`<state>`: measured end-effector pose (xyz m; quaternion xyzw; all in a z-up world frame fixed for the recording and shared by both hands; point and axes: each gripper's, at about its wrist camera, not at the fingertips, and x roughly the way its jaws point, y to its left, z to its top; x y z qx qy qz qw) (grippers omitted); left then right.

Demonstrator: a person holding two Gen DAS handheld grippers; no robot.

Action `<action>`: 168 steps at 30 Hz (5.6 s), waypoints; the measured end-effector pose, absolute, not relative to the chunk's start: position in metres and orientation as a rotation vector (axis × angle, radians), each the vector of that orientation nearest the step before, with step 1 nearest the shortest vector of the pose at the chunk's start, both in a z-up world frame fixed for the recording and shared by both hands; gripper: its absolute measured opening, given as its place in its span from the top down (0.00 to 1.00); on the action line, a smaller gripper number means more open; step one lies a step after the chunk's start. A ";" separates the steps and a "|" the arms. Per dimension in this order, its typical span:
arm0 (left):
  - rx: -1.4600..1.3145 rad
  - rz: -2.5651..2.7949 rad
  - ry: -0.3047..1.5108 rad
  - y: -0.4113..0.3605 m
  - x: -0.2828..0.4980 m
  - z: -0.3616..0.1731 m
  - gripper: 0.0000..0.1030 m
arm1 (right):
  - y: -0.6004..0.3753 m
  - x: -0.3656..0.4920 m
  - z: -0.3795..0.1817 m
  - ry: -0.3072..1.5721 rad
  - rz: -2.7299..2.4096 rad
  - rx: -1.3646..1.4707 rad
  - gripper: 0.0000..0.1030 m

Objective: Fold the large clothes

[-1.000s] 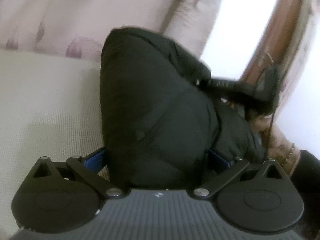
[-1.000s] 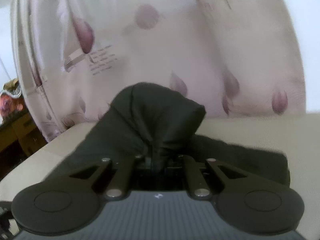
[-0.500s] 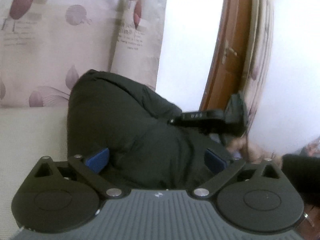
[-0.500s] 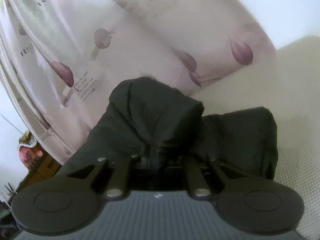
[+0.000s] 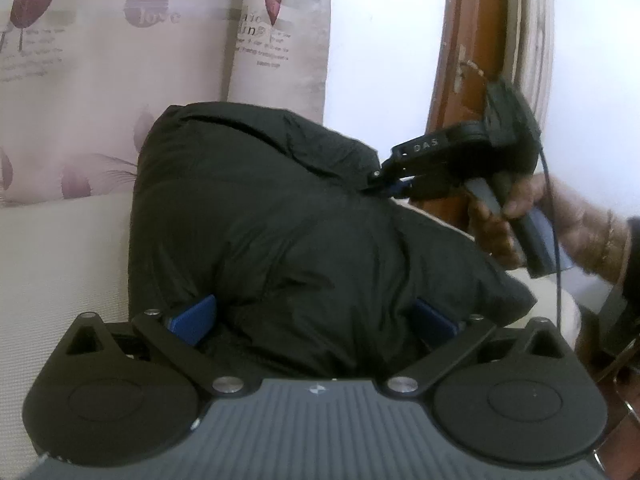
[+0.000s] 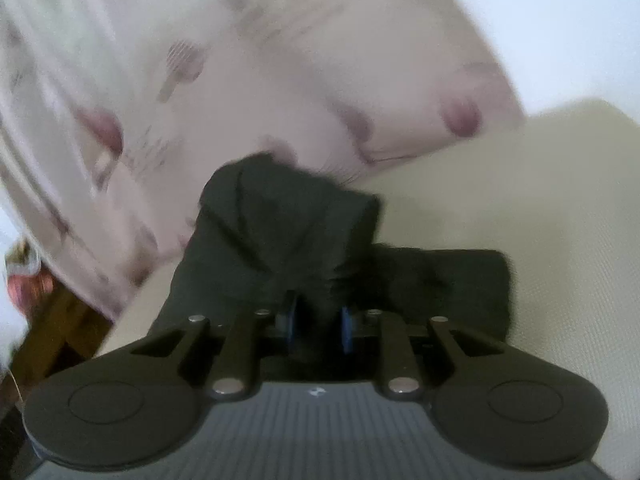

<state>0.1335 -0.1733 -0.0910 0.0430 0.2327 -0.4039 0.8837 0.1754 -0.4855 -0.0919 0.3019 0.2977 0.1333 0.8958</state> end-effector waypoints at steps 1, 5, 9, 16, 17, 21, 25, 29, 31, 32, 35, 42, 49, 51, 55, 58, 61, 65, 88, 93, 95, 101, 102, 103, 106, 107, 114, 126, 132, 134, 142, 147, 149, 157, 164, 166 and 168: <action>0.085 -0.841 0.490 -0.173 0.135 -0.091 0.00 | -0.475 0.176 -0.085 0.629 0.262 0.554 0.88; 0.091 -0.854 0.501 -0.173 0.140 -0.093 0.00 | -0.455 0.140 -0.067 0.523 0.180 0.337 0.94; 0.110 -0.847 0.494 -0.173 0.140 -0.096 0.00 | -0.489 0.107 -0.103 0.485 0.118 0.615 0.88; 0.093 -0.847 0.494 -0.167 0.139 -0.097 0.00 | -0.531 0.065 -0.133 0.521 -0.058 0.899 0.30; 0.090 -0.848 0.492 -0.166 0.139 -0.098 0.00 | -0.528 0.069 -0.135 0.562 -0.057 0.876 0.46; 0.075 -0.856 0.490 -0.161 0.138 -0.100 0.00 | -0.499 0.098 -0.137 0.652 0.000 0.779 0.90; 0.049 -0.877 0.491 -0.153 0.142 -0.104 0.00 | -0.468 0.125 -0.124 0.626 0.140 0.748 0.94; 0.054 -0.887 0.498 -0.145 0.149 -0.107 0.01 | -0.456 0.141 -0.119 0.473 0.391 0.832 0.95; 0.095 -0.895 0.491 -0.145 0.147 -0.105 0.01 | -0.457 0.158 -0.136 0.573 0.282 0.784 0.95; 0.106 -0.901 0.486 -0.145 0.145 -0.103 0.01 | -0.458 0.161 -0.148 0.624 0.227 0.757 0.95; 0.057 -0.907 0.473 -0.136 0.138 -0.091 0.06 | -0.470 0.154 -0.174 0.636 0.228 0.831 0.96; -0.003 -0.956 0.268 -0.134 0.128 -0.041 0.14 | -0.468 0.148 -0.183 0.612 0.242 0.863 0.96; -0.064 -1.055 0.419 -0.185 0.186 -0.061 0.44 | -0.474 0.141 -0.178 0.589 0.244 0.895 0.95; -0.104 -1.100 0.450 -0.190 0.193 -0.073 0.43 | -0.477 0.141 -0.181 0.585 0.256 0.925 0.95; -0.088 -1.220 0.511 -0.221 0.191 -0.089 0.43 | -0.479 0.140 -0.190 0.586 0.318 0.983 0.95; -0.067 -1.238 0.539 -0.241 0.191 -0.102 0.43 | -0.480 0.144 -0.188 0.611 0.345 0.953 0.95; -0.049 -1.232 0.544 -0.247 0.189 -0.114 0.43 | -0.498 0.148 -0.176 0.661 0.335 0.923 0.90; -0.052 -1.226 0.552 -0.252 0.194 -0.116 0.43 | -0.521 0.140 -0.127 0.601 0.232 0.775 0.70; -0.041 -1.182 0.546 -0.254 0.178 -0.112 0.41 | -0.416 0.182 -0.028 0.533 0.214 0.239 0.92; -0.037 -1.228 0.558 -0.258 0.172 -0.116 0.40 | -0.437 0.145 -0.049 0.509 0.106 0.240 0.93; -0.047 -1.230 0.561 -0.258 0.171 -0.117 0.40 | -0.450 0.140 -0.070 0.521 0.071 0.328 0.93; -0.059 -1.226 0.579 -0.253 0.166 -0.106 0.35 | -0.479 0.150 -0.133 0.509 0.086 0.665 0.93; -0.047 -1.237 0.578 -0.249 0.163 -0.100 0.26 | -0.481 0.150 -0.145 0.507 0.090 0.705 0.93; -0.041 -1.245 0.571 -0.245 0.160 -0.092 0.20 | -0.482 0.150 -0.154 0.505 0.094 0.743 0.93; -0.082 -1.243 0.499 -0.214 0.152 -0.069 0.14 | -0.489 0.148 -0.172 0.499 0.117 0.822 0.93; -0.085 -1.215 0.467 -0.202 0.151 -0.060 0.10 | -0.488 0.149 -0.174 0.497 0.124 0.820 0.93; -0.143 -0.902 0.553 -0.127 0.216 -0.055 0.00 | -0.480 0.151 -0.171 0.532 0.134 0.729 0.93; -0.194 -0.907 0.758 -0.088 0.227 -0.095 0.01 | -0.441 0.165 -0.160 0.578 0.202 0.650 0.93; -0.097 -0.706 0.741 -0.030 0.177 -0.082 0.00 | -0.379 0.177 -0.152 0.594 0.354 0.620 0.93; -0.090 -0.633 0.739 -0.009 0.164 -0.079 0.00 | -0.352 0.184 -0.149 0.597 0.410 0.608 0.93; -0.065 -0.547 0.747 0.015 0.148 -0.070 0.00 | -0.307 0.188 -0.136 0.613 0.478 0.541 0.93; -0.039 -0.533 0.733 0.008 0.144 -0.068 0.00 | -0.303 0.186 -0.128 0.621 0.446 0.480 0.93; -0.036 -0.536 0.730 0.008 0.145 -0.069 0.00 | -0.298 0.187 -0.122 0.631 0.433 0.435 0.92; -0.014 -0.538 0.709 0.004 0.139 -0.075 0.00 | -0.281 0.180 -0.111 0.641 0.390 0.256 0.91; 0.008 -0.533 0.695 0.002 0.136 -0.076 0.00 | -0.267 0.177 -0.104 0.636 0.361 0.124 0.90; 0.009 -0.530 0.690 0.002 0.136 -0.076 0.00 | -0.268 0.176 -0.105 0.633 0.361 0.127 0.90; 0.012 -0.528 0.686 0.002 0.135 -0.077 0.00 | -0.268 0.176 -0.106 0.629 0.359 0.135 0.90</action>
